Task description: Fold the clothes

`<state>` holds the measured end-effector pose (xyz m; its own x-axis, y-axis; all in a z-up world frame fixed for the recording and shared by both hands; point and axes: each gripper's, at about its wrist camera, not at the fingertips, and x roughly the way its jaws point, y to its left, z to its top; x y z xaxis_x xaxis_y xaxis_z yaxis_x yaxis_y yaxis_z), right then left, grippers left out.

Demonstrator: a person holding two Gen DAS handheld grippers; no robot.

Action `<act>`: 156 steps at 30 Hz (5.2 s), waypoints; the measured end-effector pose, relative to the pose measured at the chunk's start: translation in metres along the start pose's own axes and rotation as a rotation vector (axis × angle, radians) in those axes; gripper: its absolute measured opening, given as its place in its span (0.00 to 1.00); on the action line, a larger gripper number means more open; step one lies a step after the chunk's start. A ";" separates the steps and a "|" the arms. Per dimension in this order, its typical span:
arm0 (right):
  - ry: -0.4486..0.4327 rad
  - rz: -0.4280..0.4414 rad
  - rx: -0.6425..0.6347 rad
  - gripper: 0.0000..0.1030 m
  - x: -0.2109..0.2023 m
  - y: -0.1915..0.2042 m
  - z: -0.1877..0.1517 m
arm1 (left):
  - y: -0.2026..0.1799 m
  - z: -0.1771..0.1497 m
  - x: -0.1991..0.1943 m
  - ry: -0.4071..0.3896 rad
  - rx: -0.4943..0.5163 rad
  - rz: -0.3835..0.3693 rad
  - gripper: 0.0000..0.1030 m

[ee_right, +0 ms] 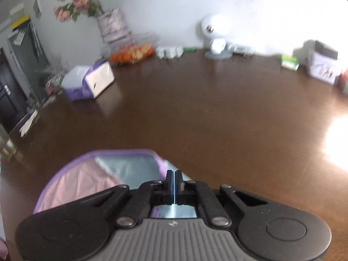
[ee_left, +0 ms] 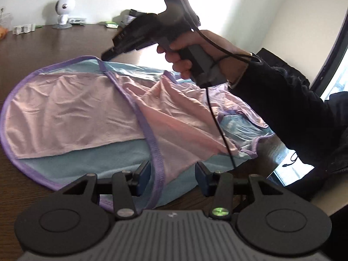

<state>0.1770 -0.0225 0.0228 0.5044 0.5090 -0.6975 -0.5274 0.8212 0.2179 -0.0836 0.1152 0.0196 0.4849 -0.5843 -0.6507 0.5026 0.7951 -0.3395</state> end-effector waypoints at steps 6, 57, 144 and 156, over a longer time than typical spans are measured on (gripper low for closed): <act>-0.011 -0.010 -0.030 0.04 -0.009 0.003 0.008 | 0.013 -0.002 -0.003 0.015 -0.045 0.002 0.10; -0.111 0.058 0.013 0.01 -0.147 -0.086 -0.129 | -0.085 0.041 0.082 0.058 -0.034 0.033 0.43; -0.109 0.253 0.153 0.03 -0.128 -0.075 -0.074 | -0.089 0.047 0.074 -0.195 0.046 0.267 0.02; -0.101 0.281 0.303 0.03 -0.111 -0.086 -0.096 | -0.071 0.033 0.058 -0.220 -0.002 0.235 0.02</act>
<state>0.1007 -0.1743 0.0157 0.4417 0.7343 -0.5155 -0.4364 0.6778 0.5917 -0.0681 0.0197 0.0282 0.7306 -0.4060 -0.5490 0.3577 0.9124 -0.1987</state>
